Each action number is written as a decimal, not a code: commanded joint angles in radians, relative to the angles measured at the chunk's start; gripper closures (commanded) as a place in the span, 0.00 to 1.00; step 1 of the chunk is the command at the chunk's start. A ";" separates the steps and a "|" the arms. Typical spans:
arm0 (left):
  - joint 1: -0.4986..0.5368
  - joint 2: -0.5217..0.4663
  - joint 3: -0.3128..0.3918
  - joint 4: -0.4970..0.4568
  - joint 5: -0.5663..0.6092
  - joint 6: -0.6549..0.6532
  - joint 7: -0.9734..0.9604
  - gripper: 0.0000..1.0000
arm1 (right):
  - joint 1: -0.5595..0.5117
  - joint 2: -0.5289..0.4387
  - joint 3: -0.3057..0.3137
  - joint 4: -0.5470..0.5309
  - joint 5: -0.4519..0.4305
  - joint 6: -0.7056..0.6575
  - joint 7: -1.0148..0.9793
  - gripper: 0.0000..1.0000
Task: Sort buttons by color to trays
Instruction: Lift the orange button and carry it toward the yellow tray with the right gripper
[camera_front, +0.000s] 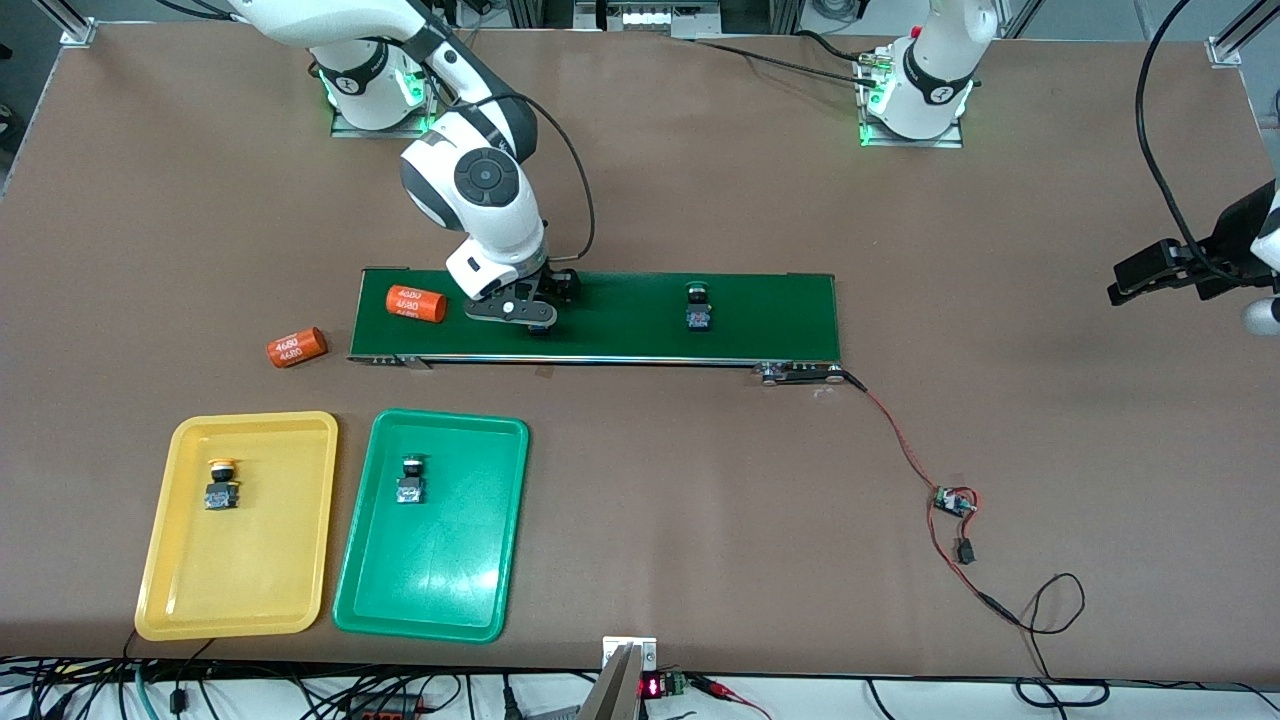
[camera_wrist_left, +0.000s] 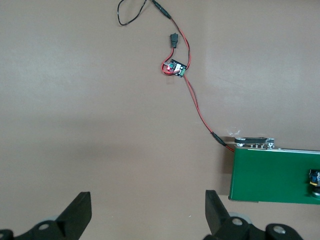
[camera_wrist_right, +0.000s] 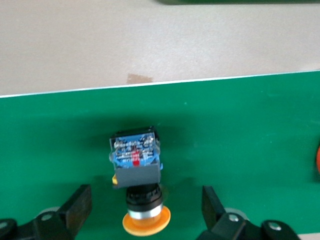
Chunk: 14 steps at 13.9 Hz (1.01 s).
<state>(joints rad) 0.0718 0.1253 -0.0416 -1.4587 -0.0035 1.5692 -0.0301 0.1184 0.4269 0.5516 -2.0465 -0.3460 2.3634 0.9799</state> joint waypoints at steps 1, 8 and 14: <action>0.006 -0.032 -0.003 -0.020 -0.007 -0.018 0.047 0.00 | -0.023 0.016 0.005 -0.003 -0.054 0.005 0.017 0.11; 0.006 -0.033 -0.001 -0.017 -0.007 -0.046 0.039 0.00 | -0.061 0.010 -0.001 0.006 -0.057 -0.001 0.013 0.82; 0.032 -0.035 0.006 -0.009 -0.009 -0.097 0.039 0.00 | -0.104 -0.010 -0.006 0.234 -0.041 -0.284 -0.099 0.91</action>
<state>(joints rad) 0.0825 0.1117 -0.0383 -1.4606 -0.0035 1.4840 -0.0126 0.0265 0.4253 0.5404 -1.9159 -0.3880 2.2001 0.9473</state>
